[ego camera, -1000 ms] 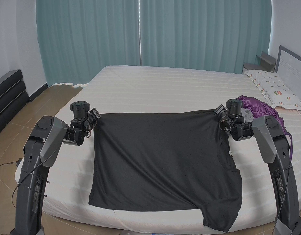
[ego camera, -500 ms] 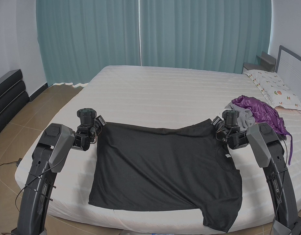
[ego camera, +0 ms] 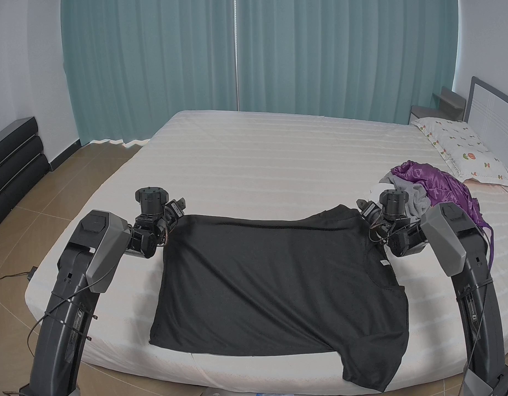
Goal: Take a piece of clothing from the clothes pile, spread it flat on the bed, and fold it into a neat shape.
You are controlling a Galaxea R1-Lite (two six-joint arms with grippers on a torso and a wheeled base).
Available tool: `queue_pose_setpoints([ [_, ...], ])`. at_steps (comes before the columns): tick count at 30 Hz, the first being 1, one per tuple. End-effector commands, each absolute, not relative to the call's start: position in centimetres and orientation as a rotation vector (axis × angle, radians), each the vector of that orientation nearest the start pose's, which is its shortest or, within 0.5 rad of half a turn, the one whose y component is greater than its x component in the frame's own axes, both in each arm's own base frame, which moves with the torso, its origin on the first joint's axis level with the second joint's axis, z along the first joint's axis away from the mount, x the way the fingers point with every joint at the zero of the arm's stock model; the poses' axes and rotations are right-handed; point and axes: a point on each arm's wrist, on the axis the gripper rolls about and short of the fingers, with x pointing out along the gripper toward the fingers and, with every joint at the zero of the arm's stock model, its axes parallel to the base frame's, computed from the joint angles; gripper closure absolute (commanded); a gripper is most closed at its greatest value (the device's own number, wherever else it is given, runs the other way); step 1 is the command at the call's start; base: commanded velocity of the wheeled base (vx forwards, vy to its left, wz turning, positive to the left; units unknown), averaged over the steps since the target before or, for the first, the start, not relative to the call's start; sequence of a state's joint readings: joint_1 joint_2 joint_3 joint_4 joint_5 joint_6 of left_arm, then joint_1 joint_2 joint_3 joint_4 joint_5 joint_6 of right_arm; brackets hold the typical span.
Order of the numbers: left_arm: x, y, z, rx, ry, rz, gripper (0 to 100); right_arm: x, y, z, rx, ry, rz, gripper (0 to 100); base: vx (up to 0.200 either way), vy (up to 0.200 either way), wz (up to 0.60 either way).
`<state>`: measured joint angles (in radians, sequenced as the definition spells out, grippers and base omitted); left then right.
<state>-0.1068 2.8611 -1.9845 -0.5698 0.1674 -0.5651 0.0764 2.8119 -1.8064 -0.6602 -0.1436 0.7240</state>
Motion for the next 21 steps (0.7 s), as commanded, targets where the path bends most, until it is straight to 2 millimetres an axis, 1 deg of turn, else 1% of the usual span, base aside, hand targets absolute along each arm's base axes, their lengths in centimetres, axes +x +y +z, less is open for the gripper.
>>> queue_pose_setpoints([
  [1,53.8,-4.0,-0.6,-0.515,0.295,0.188,0,49.6,2.7,0.1,0.699,0.309,-0.136,0,0.0,0.0,0.0],
  [4,51.3,-3.7,2.0,-0.523,0.347,0.156,0,46.4,2.7,1.1,0.706,0.36,-0.097,0,0.0,0.0,0.0],
  [5,50.8,-3.7,2.4,-0.527,0.355,0.146,0,45.9,2.6,1.2,0.709,0.368,-0.091,0,0.0,0.0,0.0],
  [6,49.3,-3.7,3.4,-0.534,0.388,0.118,0,44.1,2.7,1.6,0.712,0.391,-0.066,0,0.0,0.0,0.0],
  [7,49.3,-3.7,3.4,-0.534,0.388,0.118,0,44.1,2.7,1.6,0.712,0.391,-0.066,0,0.0,0.0,0.0],
  [8,47.1,-3.5,4.9,-0.556,0.418,0.093,0,41.5,2.8,2.2,0.719,0.416,-0.033,0,0.0,0.0,0.0],
  [9,45.9,-3.5,5.7,-0.578,0.424,0.086,0,40.2,2.8,2.6,0.722,0.42,-0.015,0,0.0,0.0,0.0],
  [10,45.8,-3.5,5.7,-0.583,0.427,0.084,0,40.0,2.8,2.6,0.722,0.423,-0.015,0,0.0,0.0,0.0],
  [11,43.6,-3.4,6.8,-0.629,0.44,0.069,0,38.0,2.7,2.8,0.716,0.418,-0.001,0,0.0,0.0,0.0],
  [14,39.9,-3.3,7.6,-0.676,0.494,0.03,0,35.0,2.4,3.0,0.716,0.417,-0.002,0,0.0,0.0,0.0],
  [15,38.4,-3.3,7.3,-0.678,0.525,0.027,0,33.8,2.3,3.0,0.716,0.43,-0.007,0,0.0,0.0,0.0],
  [17,36.1,-3.3,6.9,-0.678,0.563,0.033,0,32.2,2.0,2.9,0.716,0.458,-0.023,0,0.0,0.0,0.0],
  [21,32.4,-4.0,5.8,-0.684,0.624,0.039,0,29.2,1.9,2.4,0.709,0.529,-0.046,0,0.0,0.0,0.0],
])
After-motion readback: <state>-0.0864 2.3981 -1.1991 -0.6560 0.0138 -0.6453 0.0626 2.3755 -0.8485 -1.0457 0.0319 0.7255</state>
